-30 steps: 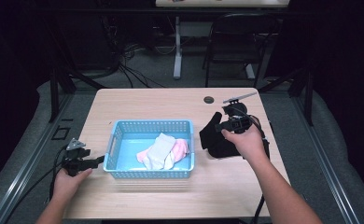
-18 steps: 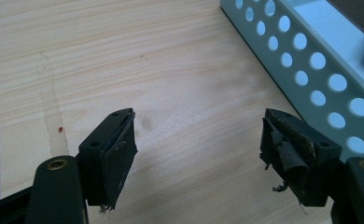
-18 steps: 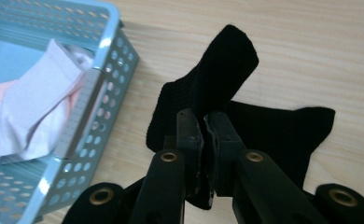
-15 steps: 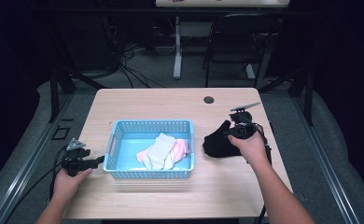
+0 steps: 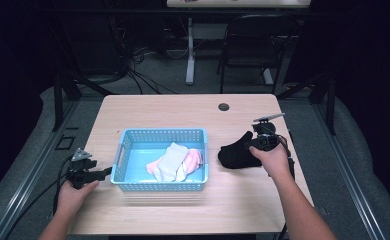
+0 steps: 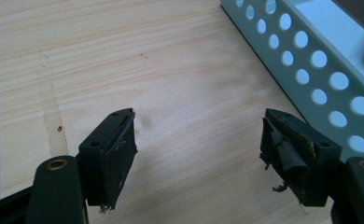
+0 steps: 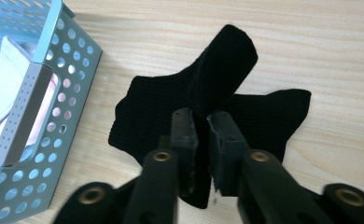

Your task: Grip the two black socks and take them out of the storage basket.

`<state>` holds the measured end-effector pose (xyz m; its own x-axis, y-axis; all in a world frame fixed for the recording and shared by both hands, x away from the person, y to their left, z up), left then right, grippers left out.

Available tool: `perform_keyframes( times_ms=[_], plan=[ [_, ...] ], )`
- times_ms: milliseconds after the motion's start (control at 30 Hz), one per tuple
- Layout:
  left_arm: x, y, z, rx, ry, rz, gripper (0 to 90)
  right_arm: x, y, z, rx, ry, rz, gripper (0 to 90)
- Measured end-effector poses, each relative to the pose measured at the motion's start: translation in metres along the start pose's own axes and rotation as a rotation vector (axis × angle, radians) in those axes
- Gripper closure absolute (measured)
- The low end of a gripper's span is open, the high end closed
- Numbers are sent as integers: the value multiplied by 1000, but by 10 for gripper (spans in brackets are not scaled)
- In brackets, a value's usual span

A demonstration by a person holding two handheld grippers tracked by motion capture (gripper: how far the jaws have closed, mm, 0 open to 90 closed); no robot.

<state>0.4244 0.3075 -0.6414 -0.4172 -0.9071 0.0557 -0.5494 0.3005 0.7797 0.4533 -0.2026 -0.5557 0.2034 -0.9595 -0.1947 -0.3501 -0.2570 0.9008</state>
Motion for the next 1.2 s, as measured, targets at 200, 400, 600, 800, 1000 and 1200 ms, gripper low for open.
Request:
perform_keyframes(
  times_ms=[200,400,600,800,1000,1200],
  plan=[
    [0,0,0,1,1,0,265,1,0,-1,4,-8,-4,641],
    [0,0,0,0,1,0,265,4,0,1,-3,-15,20,580],
    [0,0,0,0,1,0,265,4,4,4,2,-3,25,573],
    [0,0,0,1,1,1,265,-5,13,7,25,16,16,573],
    [0,0,0,0,1,0,265,-14,22,13,46,47,13,574],
    [0,0,0,1,2,0,265,-23,22,24,58,62,1,574]
  ],
)
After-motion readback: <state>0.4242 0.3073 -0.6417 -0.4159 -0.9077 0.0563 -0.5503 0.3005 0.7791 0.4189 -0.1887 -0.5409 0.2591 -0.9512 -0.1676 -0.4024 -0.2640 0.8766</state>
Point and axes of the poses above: each handheld gripper's, and its own axes: y roughly backward along the jaws, z roughly out of its underside, x roughly to its right, the point moved 10 cm from there along -y, roughly forward along the jaws, and after that the axes turned 7 degrees about -x, right-handed, at the moved point
